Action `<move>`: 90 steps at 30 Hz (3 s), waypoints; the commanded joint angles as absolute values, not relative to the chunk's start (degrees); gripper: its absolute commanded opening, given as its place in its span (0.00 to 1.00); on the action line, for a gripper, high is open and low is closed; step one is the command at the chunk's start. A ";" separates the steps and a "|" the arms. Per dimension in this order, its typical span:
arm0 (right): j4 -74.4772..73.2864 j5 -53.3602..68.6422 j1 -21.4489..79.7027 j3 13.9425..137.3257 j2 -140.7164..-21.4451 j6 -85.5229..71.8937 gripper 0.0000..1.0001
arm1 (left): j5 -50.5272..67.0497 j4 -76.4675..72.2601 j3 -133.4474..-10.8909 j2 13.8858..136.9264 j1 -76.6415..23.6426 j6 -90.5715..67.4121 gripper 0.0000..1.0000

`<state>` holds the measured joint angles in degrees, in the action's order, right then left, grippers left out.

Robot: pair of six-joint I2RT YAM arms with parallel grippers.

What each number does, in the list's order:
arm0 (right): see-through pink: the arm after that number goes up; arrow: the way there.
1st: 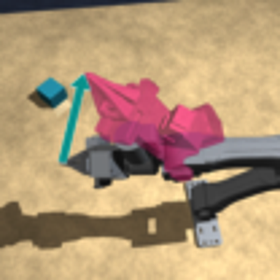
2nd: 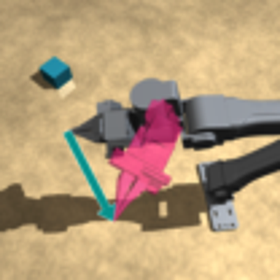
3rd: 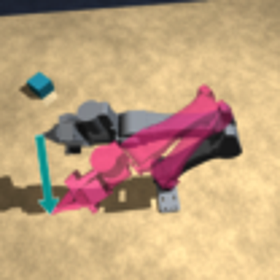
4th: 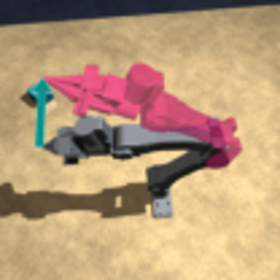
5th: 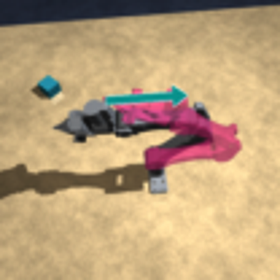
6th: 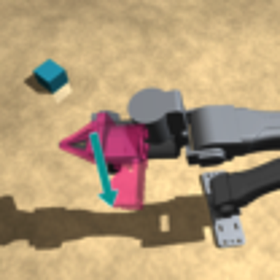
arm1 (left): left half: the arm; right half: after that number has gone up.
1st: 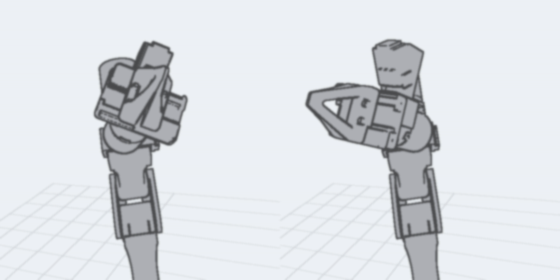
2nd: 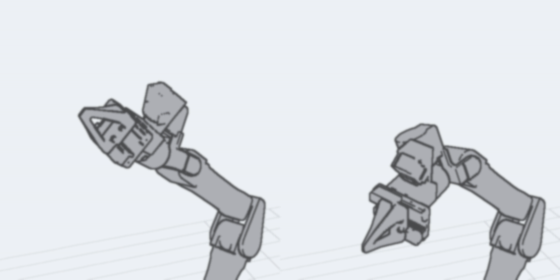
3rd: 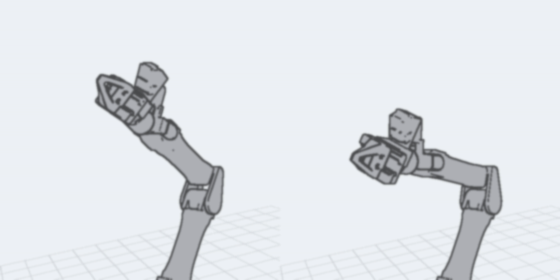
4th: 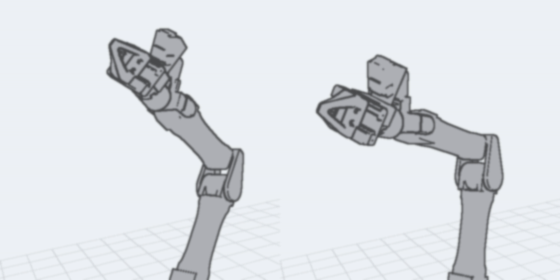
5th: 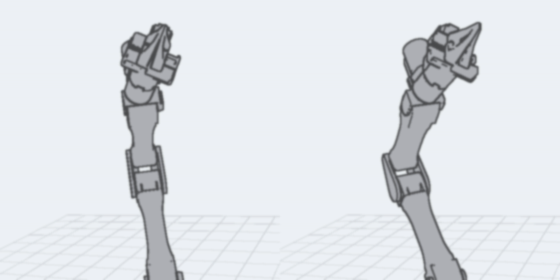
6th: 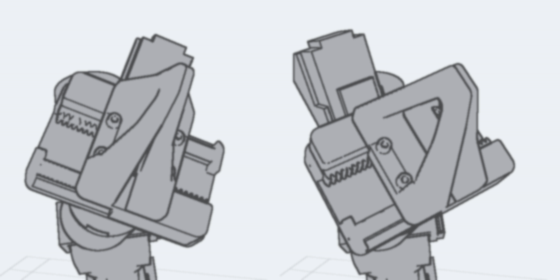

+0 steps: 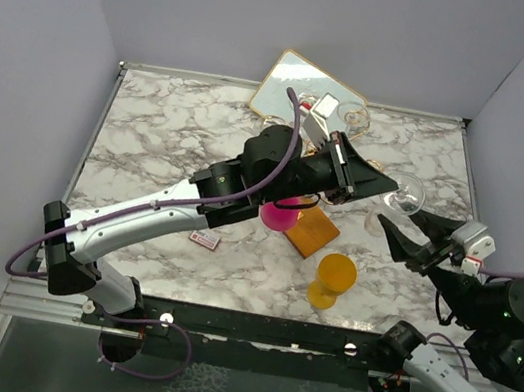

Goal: Place the wine glass upside down on the wine glass rack

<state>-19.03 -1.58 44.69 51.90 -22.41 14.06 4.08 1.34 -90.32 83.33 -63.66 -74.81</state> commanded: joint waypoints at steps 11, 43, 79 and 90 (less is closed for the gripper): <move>-27.73 1.05 45.01 60.47 -17.84 6.89 0.50 | -10.94 4.63 -84.91 79.60 -63.10 -87.10 0.00; -19.86 2.49 45.00 61.07 -19.73 5.44 0.50 | -22.24 12.69 -81.57 74.63 -59.22 -87.44 0.00; -10.52 -2.42 44.99 56.17 -23.38 4.30 0.48 | -10.74 16.04 -76.22 67.77 -58.18 -83.71 0.00; -9.74 -4.92 45.00 54.56 -23.32 3.78 0.47 | -3.89 13.84 -77.82 70.86 -58.01 -80.75 0.00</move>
